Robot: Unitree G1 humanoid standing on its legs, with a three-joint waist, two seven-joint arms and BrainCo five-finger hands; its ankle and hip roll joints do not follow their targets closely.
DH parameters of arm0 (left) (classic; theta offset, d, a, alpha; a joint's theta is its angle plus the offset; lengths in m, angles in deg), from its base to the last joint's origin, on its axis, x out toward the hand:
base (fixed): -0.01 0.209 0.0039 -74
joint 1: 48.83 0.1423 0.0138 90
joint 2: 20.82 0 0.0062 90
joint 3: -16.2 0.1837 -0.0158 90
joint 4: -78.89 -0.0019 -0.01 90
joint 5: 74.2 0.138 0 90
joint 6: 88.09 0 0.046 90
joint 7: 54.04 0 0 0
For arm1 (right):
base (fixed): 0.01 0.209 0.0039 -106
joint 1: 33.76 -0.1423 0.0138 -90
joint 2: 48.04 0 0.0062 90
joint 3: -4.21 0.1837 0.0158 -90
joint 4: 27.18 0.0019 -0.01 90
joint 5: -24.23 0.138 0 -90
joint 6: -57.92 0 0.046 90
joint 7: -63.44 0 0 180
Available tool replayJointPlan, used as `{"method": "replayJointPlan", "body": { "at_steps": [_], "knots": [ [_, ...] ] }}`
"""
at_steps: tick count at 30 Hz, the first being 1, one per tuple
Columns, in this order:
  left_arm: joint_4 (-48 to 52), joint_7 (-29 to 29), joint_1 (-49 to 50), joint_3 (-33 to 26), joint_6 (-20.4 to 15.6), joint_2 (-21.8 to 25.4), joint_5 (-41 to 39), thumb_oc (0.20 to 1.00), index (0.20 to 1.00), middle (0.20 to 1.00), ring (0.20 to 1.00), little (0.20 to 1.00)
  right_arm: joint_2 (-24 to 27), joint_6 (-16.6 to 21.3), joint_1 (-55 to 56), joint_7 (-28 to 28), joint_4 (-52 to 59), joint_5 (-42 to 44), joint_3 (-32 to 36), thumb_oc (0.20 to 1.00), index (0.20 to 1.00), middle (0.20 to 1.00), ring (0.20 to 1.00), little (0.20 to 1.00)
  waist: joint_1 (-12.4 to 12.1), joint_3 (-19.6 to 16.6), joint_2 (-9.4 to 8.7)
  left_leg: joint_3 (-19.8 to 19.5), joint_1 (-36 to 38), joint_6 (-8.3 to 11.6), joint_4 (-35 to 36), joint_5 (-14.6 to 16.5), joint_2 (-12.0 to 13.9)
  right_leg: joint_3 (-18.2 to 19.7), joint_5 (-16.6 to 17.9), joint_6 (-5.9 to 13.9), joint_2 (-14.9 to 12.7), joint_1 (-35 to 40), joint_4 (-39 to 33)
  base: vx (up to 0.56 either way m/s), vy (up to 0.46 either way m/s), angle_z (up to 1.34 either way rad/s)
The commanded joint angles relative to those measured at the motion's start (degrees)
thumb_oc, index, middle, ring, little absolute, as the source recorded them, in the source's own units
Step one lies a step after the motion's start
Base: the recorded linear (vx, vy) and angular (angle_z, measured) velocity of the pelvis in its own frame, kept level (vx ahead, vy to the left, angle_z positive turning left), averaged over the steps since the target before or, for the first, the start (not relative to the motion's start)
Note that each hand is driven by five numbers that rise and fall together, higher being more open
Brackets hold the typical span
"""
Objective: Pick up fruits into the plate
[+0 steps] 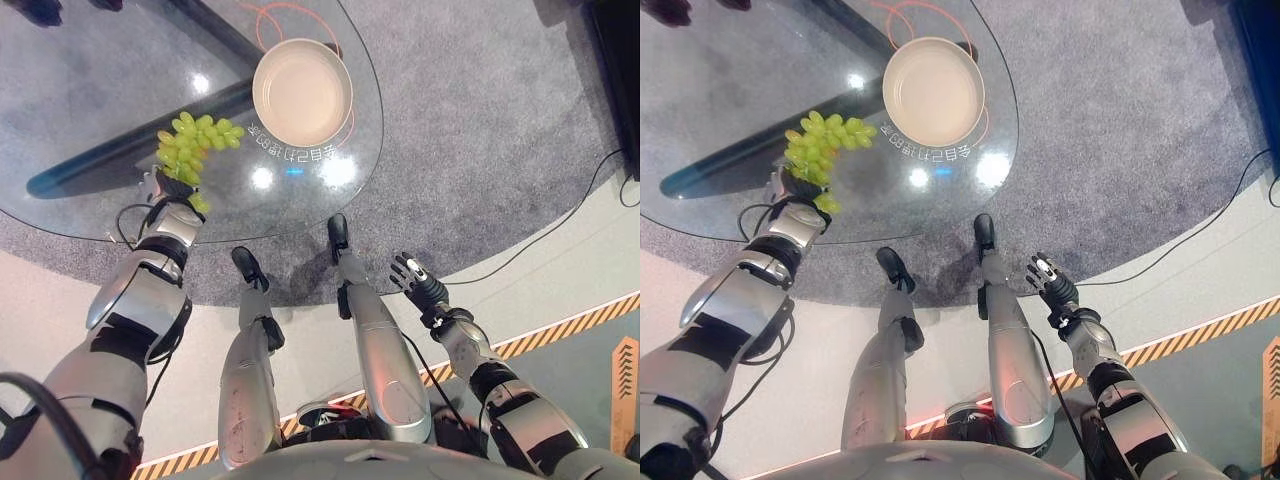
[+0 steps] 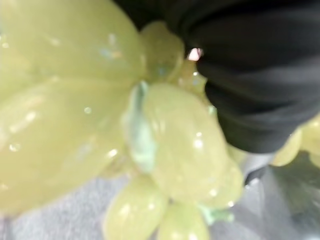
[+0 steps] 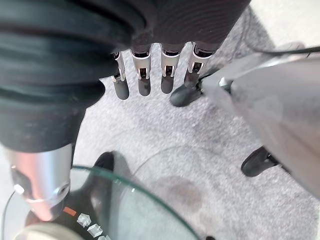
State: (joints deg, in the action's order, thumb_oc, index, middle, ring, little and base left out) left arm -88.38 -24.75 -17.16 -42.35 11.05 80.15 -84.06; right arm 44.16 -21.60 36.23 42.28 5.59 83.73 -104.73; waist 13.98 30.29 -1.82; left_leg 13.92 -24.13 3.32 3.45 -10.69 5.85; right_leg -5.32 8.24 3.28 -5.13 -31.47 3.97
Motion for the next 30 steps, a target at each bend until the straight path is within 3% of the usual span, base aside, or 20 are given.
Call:
{"method": "replayJointPlan", "body": {
  "at_steps": [1,11,19,30],
  "knots": [
    [-2.2,0.2,-0.1,-2.4,-3.4,1.6,-0.9,0.2,0.2,0.2,0.2,0.2,-0.9,0.0,1.6,-1.2,0.3,0.2,0.0,1.0,1.0,1.0,1.0,1.0,-1.1,-0.5,-1.35,-3.3,0.2,3.65,-0.8,-0.6,1.0,4.1,1.5,2.3,2.4,1.4,-0.5,0.03,0.038,0.02],
    [4.9,-1.0,3.1,-3.6,-6.2,4.9,1.0,0.2,0.2,0.2,0.2,0.2,0.1,-0.7,3.2,-1.0,1.2,-0.7,1.4,1.0,1.0,1.0,1.0,1.0,-2.0,-0.8,0.42,-3.5,6.0,3.42,0.4,0.0,0.6,3.2,0.6,2.28,1.9,7.4,-1.4,0.04,0.015,0.0],
    [13.4,-3.2,7.5,-4.4,-8.6,7.5,3.1,0.2,0.2,0.2,0.2,0.2,0.5,0.9,6.0,-1.5,2.7,-0.8,2.8,1.0,1.0,1.0,1.0,1.0,-2.8,-3.1,2.01,-3.9,8.7,2.97,0.9,0.9,-0.3,2.6,0.2,2.22,1.6,10.5,-2.5,0.06,0.015,0.02],
    [27.2,-8.0,14.6,-5.0,-8.7,12.4,9.9,0.2,0.2,0.2,0.2,0.2,0.8,3.9,10.4,-1.8,11.5,-1.2,5.3,1.0,1.0,1.0,1.0,1.0,-3.9,-8.1,3.6,-3.3,13.3,2.98,1.6,2.4,-0.8,0.9,-0.4,2.81,0.3,16.0,-4.3,0.09,0.02,0.07]
  ]
}}
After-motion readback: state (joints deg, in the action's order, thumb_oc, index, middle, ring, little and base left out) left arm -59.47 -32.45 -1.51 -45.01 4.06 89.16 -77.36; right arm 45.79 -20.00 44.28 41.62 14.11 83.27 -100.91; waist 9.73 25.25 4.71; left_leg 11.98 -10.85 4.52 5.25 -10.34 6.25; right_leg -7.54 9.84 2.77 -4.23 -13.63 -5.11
